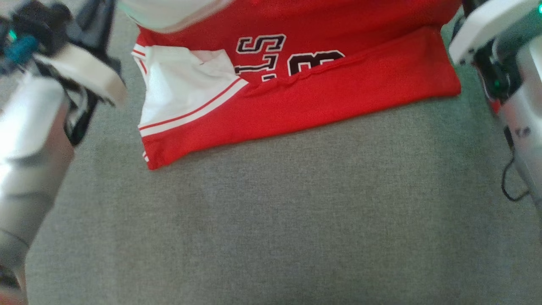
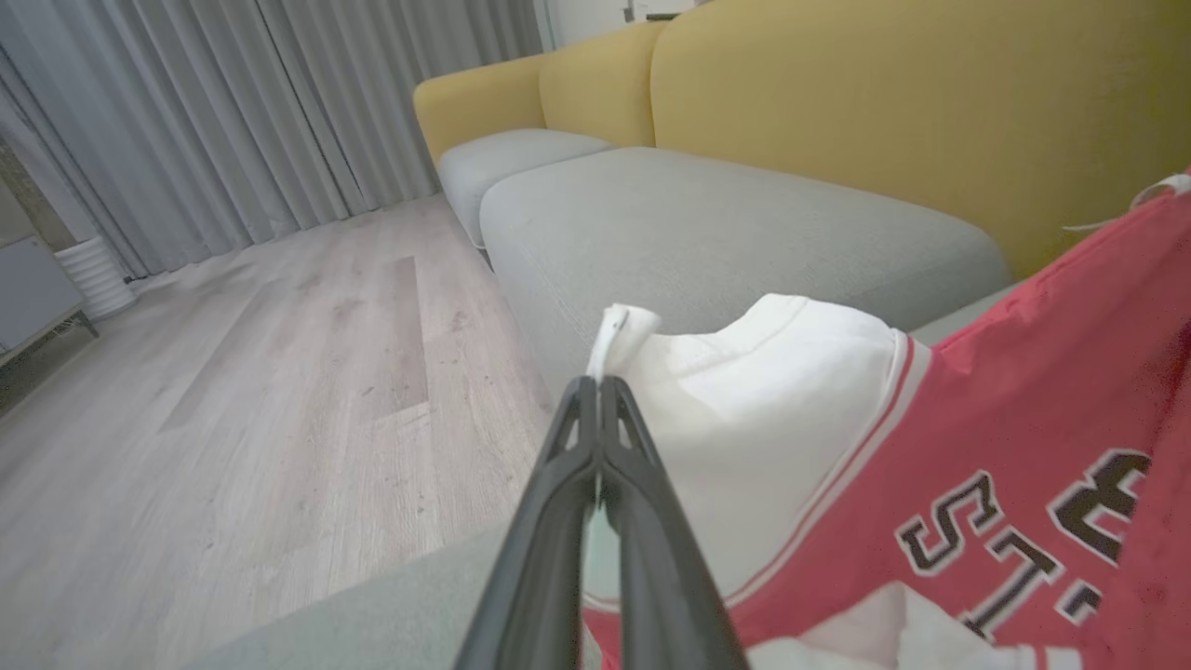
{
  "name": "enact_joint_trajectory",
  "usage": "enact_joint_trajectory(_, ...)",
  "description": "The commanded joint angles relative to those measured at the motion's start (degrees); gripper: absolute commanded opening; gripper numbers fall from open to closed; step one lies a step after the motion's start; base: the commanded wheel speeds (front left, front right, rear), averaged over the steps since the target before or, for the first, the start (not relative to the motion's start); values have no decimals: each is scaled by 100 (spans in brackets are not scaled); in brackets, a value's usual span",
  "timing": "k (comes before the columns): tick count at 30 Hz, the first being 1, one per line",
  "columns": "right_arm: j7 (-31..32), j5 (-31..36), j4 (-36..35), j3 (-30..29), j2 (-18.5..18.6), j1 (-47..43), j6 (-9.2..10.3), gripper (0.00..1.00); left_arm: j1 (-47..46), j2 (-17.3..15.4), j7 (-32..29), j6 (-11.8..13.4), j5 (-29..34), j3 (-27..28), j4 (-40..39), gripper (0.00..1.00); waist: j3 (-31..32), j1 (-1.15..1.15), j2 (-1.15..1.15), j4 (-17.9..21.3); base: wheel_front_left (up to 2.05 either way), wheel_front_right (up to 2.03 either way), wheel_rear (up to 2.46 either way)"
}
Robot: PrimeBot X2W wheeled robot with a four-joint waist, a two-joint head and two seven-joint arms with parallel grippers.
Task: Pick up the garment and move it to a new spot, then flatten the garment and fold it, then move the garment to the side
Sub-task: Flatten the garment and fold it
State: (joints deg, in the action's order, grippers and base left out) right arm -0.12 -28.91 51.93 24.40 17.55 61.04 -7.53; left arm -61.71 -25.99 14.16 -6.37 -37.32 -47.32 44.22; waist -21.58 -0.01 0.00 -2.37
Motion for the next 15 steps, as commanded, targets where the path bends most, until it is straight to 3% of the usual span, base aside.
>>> enact_joint_trajectory(1,45,-135,-225,172,127,-142,4,0,-28,-325,-59,-36,-75,114,-248,0,119,1,0,-73,0,0,0)
enact_joint_trajectory(8,460,-581,-464,865,770,-713,4,0,686,-731,-637,-90,-381,-204,-1161,0,333,1,0,-193,0,0,0)
enact_joint_trajectory(15,770,-625,-553,1565,1325,-995,4,0,1276,-1442,-1807,-109,-926,-874,-2701,0,402,1,0,-282,0,0,0)
